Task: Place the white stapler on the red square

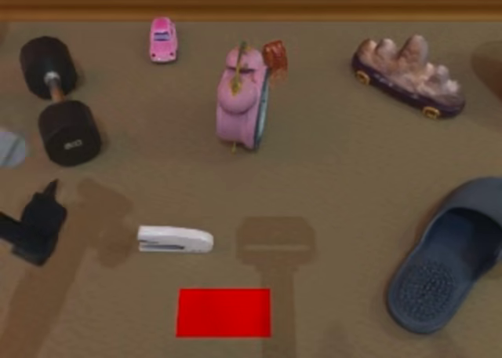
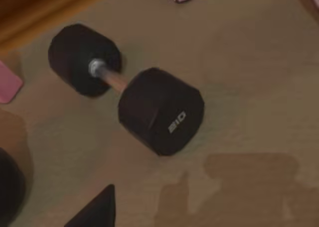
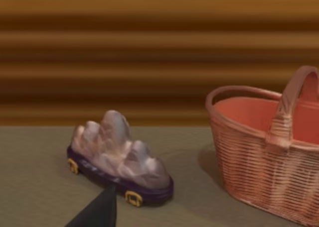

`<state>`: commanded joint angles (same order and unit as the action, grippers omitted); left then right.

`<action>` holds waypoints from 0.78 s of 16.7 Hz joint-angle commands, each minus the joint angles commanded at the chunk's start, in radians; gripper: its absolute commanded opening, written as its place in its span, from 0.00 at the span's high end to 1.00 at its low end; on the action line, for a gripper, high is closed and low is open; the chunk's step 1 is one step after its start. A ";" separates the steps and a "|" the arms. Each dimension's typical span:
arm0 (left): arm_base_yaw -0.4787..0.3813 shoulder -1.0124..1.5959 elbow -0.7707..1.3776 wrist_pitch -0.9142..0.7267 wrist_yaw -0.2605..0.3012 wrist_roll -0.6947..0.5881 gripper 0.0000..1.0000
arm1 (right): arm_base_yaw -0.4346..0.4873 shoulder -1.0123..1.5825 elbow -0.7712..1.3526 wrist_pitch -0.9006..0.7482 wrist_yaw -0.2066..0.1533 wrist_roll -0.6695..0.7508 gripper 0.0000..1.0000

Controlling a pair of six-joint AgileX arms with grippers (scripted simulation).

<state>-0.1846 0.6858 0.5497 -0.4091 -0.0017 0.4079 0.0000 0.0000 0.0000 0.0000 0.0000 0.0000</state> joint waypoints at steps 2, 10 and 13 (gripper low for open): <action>-0.051 0.226 0.146 -0.120 -0.002 0.116 0.00 | 0.000 0.000 0.000 0.000 0.000 0.000 0.00; -0.239 0.955 0.673 -0.542 -0.003 0.526 0.00 | 0.000 0.000 0.000 0.000 0.000 0.000 0.00; -0.285 1.130 0.815 -0.637 -0.001 0.627 0.00 | 0.000 0.000 0.000 0.000 0.000 0.000 0.00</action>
<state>-0.4698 1.8163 1.3649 -1.0464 -0.0032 1.0349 0.0000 0.0000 0.0000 0.0000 0.0000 0.0000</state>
